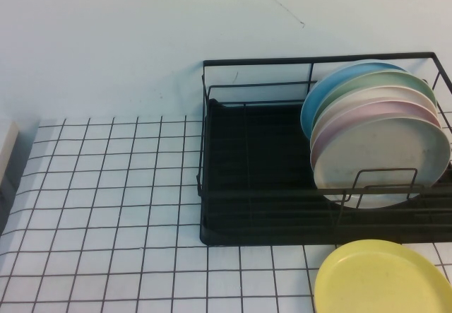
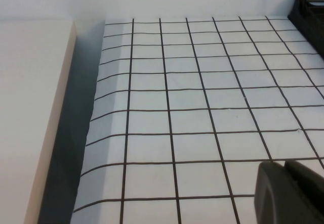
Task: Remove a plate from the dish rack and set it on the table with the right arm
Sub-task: Grasp the plate from the shelf
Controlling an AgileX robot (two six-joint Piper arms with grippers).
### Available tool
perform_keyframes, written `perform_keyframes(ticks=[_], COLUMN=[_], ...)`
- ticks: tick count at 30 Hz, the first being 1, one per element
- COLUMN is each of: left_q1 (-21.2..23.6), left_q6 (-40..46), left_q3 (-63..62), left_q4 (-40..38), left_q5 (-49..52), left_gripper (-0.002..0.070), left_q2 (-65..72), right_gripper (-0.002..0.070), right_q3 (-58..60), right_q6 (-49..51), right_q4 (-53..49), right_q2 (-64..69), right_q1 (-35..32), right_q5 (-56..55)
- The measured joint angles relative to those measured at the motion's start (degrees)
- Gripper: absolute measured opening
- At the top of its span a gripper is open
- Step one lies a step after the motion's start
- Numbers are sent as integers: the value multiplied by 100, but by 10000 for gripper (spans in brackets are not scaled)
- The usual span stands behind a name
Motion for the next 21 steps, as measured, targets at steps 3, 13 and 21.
perform_keyframes(ticks=[3,13,21], left_q1=[0,0,0], left_q6=[24,24,24], left_q3=[0,0,0], left_q4=[0,0,0], left_q5=[0,0,0], left_gripper=[-3,-3,-3], left_q2=[0,0,0], right_gripper=[298,357,349], right_q3=[-335,-1115,-1530], right_q6=[-592,-1890,-2012], right_q4=[255,335,397], right_q2=[642,2175,2924], right_q1=[10,10,23], right_q5=[-63,-229,-470])
